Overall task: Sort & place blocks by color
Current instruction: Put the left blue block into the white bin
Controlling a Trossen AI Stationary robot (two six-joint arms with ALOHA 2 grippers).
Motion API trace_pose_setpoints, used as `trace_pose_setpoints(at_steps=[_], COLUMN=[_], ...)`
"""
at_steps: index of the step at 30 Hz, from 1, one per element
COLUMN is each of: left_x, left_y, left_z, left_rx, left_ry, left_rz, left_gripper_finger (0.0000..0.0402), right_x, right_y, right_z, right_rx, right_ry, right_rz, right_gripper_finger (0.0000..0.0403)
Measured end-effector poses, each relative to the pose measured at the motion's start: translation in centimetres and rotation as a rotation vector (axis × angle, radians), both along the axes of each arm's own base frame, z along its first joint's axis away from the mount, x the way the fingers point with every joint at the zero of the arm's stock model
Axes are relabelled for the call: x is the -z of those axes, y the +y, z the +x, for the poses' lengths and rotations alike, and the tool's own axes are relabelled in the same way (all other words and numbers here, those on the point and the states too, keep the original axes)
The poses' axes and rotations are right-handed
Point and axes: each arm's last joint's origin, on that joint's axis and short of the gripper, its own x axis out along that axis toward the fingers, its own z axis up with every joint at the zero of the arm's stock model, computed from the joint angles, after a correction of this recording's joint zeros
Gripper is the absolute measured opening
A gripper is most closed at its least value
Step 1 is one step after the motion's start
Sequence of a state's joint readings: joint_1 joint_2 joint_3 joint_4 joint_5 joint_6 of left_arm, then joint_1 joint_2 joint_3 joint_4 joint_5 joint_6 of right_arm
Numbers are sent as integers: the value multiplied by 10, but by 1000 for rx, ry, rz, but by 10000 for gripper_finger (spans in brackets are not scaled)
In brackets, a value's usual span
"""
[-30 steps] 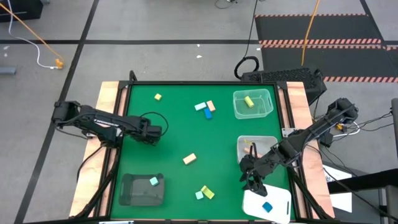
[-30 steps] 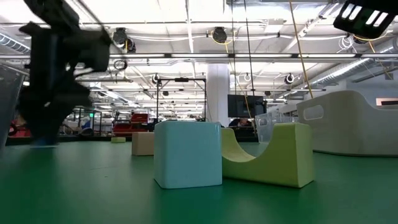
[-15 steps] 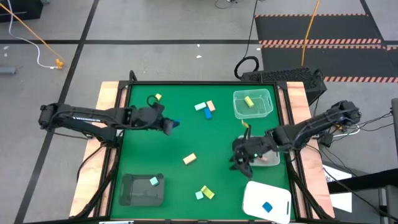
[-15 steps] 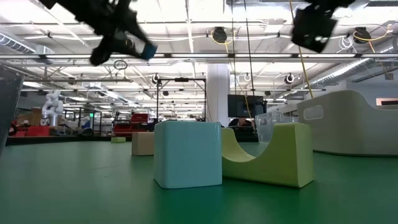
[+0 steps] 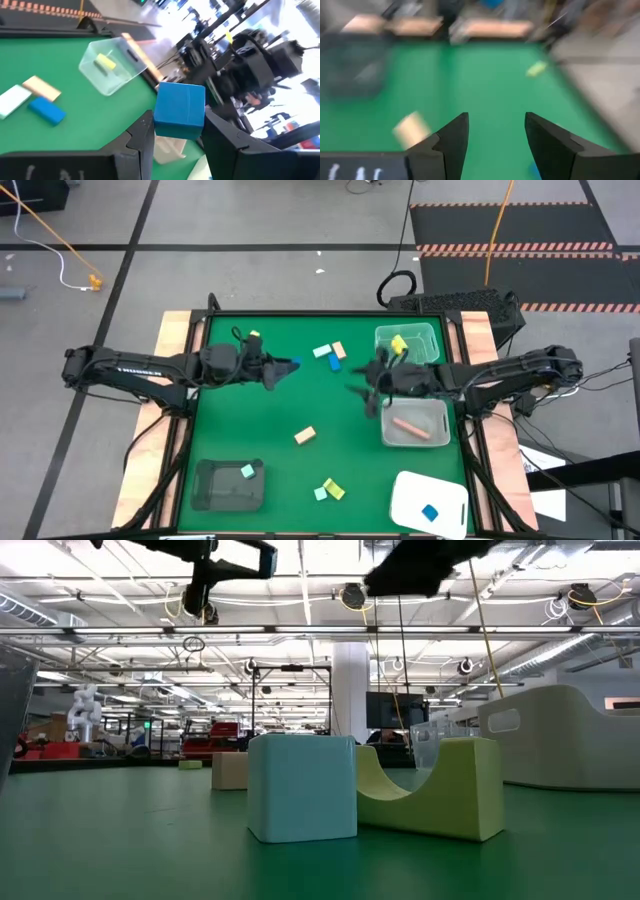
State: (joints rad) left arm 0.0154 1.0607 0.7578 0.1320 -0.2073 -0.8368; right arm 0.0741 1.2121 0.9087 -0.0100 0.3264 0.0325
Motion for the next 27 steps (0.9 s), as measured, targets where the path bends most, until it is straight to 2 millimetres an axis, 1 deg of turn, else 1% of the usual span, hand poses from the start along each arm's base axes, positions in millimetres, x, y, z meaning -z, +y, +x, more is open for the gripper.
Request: trace_pose_setpoints(at_steps=[2,4,8,11,15,18,22,27], left_x=[-3,-5,-12,-10,-4,1,7,18], left_y=[0,0,0,0,3,6,6,6], left_z=[1,4,13,20,30,39,49,59], left_rx=[-1,-3,-3,2,-6,-16,-15,-21], left_ry=[-30,-74,-202,-228,-260,-290,-329,-349], left_rz=[-2,-2,-23,-26,-56,-84,-107,-175], left_gripper_finger=[130,130,130,130,130,130,130,130], right_x=[-10,-18,-24,-23,-25,-23,-19,-17], right_y=[-10,-17,-24,-23,-20,-20,-20,-20], right_z=[3,5,9,13,22,30,36,38], right_rx=[68,93,120,56,-67,-72,-75,-82], right_ry=[-106,-192,-282,-286,-342,-388,-389,-379], right_rz=[-16,-12,-12,-47,-126,-175,-227,-269], right_gripper_finger=[185,185,185,187,203,223,246,255])
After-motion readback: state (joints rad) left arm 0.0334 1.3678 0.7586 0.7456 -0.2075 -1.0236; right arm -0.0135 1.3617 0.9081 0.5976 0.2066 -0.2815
